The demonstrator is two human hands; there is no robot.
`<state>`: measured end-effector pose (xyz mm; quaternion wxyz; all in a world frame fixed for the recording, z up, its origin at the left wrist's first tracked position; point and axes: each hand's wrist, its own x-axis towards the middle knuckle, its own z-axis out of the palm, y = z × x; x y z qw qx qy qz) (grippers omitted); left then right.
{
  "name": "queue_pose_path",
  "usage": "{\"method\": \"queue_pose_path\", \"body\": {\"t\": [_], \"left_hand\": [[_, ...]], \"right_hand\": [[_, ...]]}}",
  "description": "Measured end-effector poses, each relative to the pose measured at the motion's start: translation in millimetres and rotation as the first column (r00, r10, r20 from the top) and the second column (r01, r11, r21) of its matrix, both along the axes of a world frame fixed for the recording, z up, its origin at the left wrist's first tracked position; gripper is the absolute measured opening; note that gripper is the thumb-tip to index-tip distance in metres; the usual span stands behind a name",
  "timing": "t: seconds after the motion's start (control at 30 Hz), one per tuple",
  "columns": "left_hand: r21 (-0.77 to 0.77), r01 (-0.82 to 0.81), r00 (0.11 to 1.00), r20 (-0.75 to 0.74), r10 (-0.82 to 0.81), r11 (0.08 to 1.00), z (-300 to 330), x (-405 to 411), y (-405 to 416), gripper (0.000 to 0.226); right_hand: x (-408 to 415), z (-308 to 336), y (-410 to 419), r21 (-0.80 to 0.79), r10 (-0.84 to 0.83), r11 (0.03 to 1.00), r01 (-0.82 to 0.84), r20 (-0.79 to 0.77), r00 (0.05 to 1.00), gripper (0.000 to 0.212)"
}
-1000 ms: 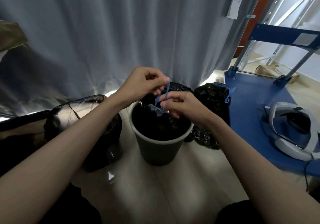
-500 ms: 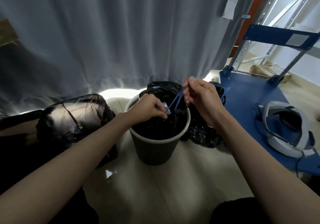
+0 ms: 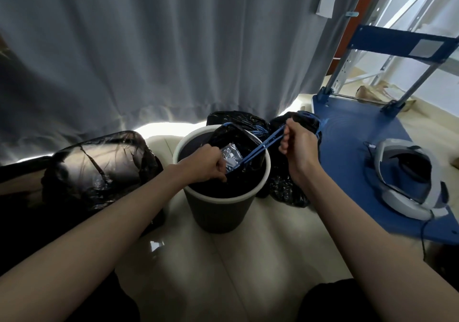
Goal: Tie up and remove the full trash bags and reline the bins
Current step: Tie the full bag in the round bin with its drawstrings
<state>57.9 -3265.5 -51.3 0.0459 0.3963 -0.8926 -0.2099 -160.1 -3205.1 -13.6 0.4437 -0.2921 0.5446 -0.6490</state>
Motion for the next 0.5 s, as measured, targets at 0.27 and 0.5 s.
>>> {"method": "queue_pose_path", "body": {"t": [0.27,0.5], "left_hand": [[0.218,-0.164,0.917,-0.327,0.230,0.962,30,18,-29,0.020],[-0.117,-0.420,0.868,-0.343,0.360,0.900,33,-10,-76,0.039]], "right_hand": [[-28,-30,0,0.546,0.341,0.838,-0.006,-0.515,0.787,0.033],[-14,-26,-34,0.390,0.205,0.912,0.124,-0.697,0.688,0.012]]}}
